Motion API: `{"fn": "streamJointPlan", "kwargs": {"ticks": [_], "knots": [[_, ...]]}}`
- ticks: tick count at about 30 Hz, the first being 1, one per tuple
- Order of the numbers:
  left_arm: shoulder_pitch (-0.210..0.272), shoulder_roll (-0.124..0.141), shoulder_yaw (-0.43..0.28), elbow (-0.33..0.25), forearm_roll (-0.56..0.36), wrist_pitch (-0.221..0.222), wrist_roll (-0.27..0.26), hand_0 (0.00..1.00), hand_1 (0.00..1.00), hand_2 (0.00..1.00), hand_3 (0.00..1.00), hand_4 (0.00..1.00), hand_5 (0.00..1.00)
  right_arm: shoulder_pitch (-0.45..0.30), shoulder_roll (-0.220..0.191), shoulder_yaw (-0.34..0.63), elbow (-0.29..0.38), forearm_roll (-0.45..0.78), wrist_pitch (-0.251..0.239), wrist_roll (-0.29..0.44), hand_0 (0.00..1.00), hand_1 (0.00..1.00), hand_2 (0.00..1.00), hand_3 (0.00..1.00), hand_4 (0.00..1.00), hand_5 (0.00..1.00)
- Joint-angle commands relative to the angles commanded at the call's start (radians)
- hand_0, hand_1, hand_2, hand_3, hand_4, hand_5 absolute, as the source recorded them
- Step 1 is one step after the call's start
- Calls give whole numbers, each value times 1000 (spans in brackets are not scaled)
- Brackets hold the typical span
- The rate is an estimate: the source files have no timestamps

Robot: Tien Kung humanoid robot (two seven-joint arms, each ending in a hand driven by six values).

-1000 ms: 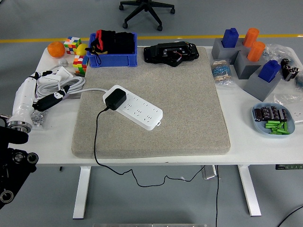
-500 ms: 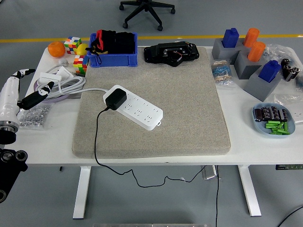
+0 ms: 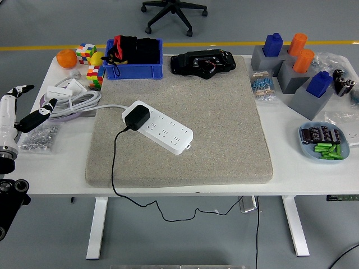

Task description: Press the white button,pick up the black plug,place it near the board,insert it into the board

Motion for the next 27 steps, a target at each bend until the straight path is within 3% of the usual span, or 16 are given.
{"fn": "streamJointPlan", "kwargs": {"ticks": [8, 27], "knots": [[-2, 0, -24, -11, -3, -18, -27, 868, 886, 832, 771, 854, 432, 8, 2, -4, 0, 1, 1, -1, 556, 482, 504, 502, 643, 387], [-8, 7, -14, -18, -8, -29, -31, 871, 880, 828, 770, 851, 416, 15, -4, -12, 0, 5, 2, -1, 557, 483, 504, 507, 643, 387]]}}
